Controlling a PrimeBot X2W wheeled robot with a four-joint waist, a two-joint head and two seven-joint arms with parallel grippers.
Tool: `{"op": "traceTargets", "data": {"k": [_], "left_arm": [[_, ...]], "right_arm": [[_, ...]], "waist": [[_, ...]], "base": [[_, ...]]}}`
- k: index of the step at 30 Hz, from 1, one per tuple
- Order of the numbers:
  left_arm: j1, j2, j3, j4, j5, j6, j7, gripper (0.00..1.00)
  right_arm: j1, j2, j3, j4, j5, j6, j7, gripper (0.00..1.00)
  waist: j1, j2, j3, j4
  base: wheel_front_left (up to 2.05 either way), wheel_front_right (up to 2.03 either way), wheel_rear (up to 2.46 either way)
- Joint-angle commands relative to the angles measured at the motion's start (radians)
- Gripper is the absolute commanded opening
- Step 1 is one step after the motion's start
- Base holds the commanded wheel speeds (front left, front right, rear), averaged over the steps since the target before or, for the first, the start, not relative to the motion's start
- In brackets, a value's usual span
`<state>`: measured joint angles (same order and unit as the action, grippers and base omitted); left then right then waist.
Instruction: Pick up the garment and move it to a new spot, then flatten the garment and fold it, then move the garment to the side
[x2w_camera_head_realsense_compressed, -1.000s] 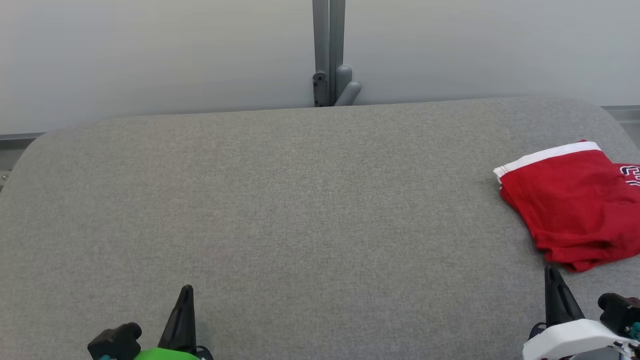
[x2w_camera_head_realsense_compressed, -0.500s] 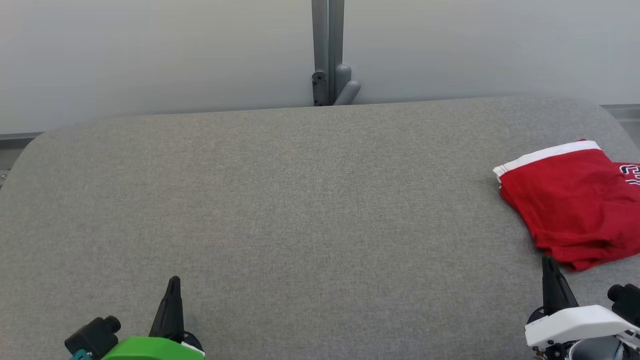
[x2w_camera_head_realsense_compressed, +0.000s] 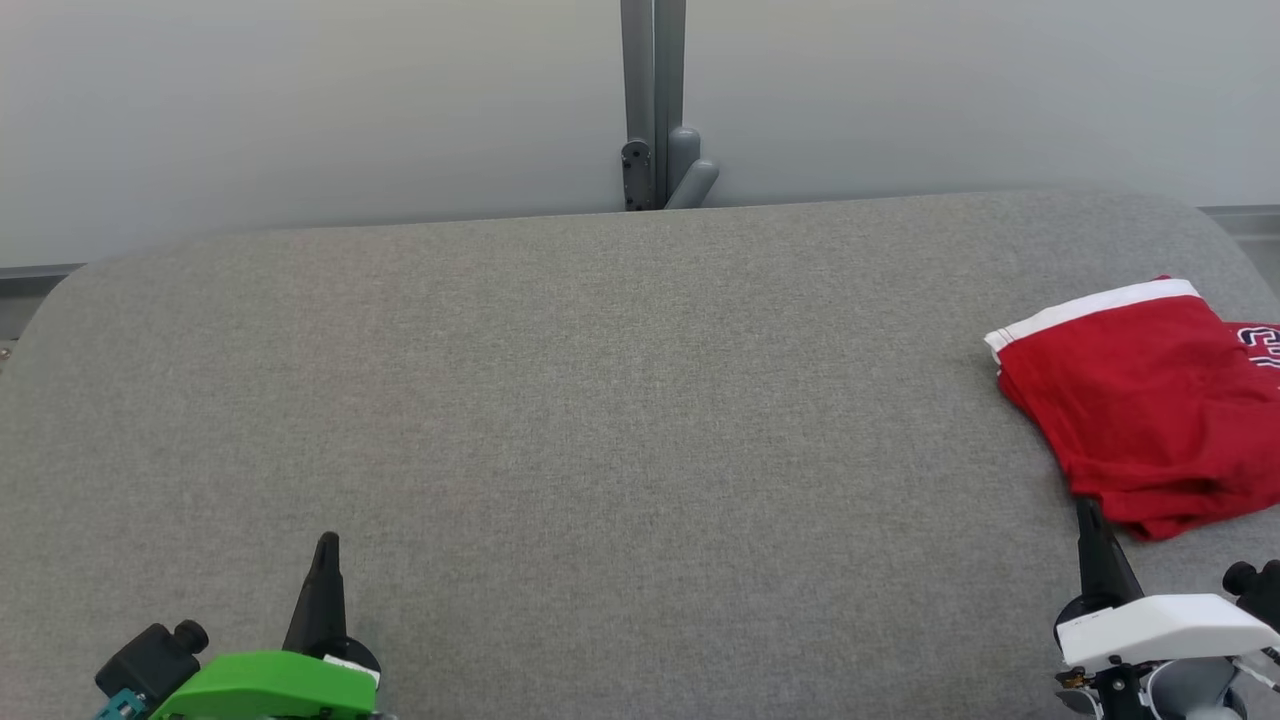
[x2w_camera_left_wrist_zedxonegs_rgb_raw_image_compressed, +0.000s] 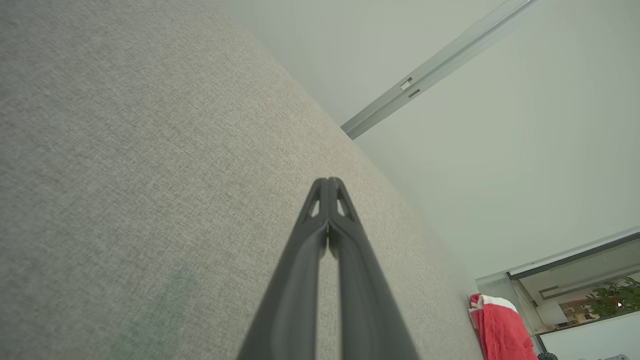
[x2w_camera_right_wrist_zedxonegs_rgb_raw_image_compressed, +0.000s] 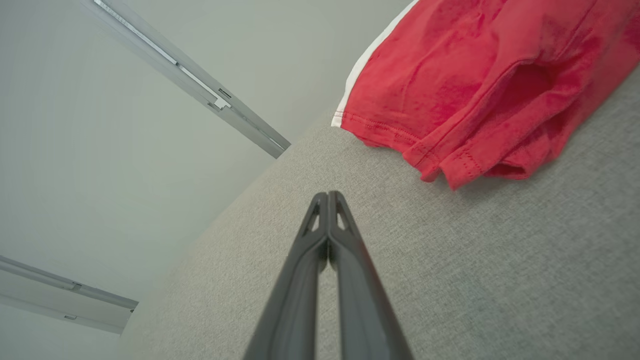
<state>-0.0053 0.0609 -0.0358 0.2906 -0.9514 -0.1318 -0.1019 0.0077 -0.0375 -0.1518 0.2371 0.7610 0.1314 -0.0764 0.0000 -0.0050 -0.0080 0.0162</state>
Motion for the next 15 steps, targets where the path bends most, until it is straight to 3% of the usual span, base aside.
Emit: {"op": "traceTargets", "data": {"k": [1,15], "left_arm": [[-0.029,0.011,0.008,-0.017,-0.041,0.001,0.008,0.00],[-0.051,0.012,0.032,-0.021,-0.178,0.001,0.048,0.00]], "right_arm": [[-0.031,-0.008,0.002,-0.007,0.047,0.000,0.008,0.00],[-0.053,-0.009,0.010,-0.001,0.220,0.000,0.048,0.00]], "waist": [[0.0000,0.0018,0.000,0.000],[0.0000,0.0023,0.002,-0.003]], "base": [[0.00,0.00,0.00],[0.00,0.00,0.00]]}}
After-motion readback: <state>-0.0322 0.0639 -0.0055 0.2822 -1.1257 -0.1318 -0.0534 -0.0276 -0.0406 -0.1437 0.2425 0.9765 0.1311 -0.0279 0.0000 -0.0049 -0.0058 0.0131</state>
